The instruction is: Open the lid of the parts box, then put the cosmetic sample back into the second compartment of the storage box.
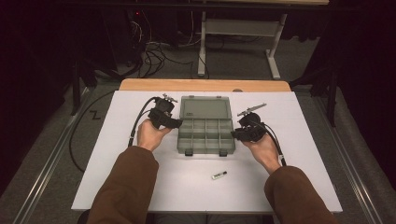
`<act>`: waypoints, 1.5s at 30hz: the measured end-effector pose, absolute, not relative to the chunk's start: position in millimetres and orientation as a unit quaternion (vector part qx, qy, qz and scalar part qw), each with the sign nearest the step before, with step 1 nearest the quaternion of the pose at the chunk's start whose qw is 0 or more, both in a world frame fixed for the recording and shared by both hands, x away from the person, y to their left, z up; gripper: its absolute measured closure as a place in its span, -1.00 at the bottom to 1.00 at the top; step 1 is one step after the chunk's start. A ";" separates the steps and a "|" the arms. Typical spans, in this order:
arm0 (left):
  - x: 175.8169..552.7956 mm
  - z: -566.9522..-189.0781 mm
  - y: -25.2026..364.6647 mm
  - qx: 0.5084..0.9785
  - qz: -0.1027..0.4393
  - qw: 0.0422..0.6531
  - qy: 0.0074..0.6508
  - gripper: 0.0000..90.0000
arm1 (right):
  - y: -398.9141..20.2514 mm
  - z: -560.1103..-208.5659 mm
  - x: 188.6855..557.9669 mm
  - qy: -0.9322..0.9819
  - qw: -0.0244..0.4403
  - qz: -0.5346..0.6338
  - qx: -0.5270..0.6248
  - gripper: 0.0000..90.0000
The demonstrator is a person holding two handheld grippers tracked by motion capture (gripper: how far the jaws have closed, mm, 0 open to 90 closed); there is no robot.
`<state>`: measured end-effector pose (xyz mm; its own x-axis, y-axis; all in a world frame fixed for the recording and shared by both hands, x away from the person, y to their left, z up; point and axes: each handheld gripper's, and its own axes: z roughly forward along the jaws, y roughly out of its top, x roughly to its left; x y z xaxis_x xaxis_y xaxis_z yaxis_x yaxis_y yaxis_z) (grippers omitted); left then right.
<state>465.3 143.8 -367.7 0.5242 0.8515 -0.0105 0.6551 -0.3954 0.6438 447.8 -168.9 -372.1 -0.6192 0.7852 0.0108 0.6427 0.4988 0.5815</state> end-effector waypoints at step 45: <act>395.0 -374.7 160.8 0.816 0.171 0.340 0.434 -0.07 | -227.4 -372.2 396.4 0.832 0.144 0.353 0.404 0.44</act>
<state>395.0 160.8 -374.7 0.5646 0.8252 -0.0154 0.5920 -0.3919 0.7042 396.4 -227.4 -372.2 -0.6324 0.7733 0.0451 0.5699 0.4250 0.7033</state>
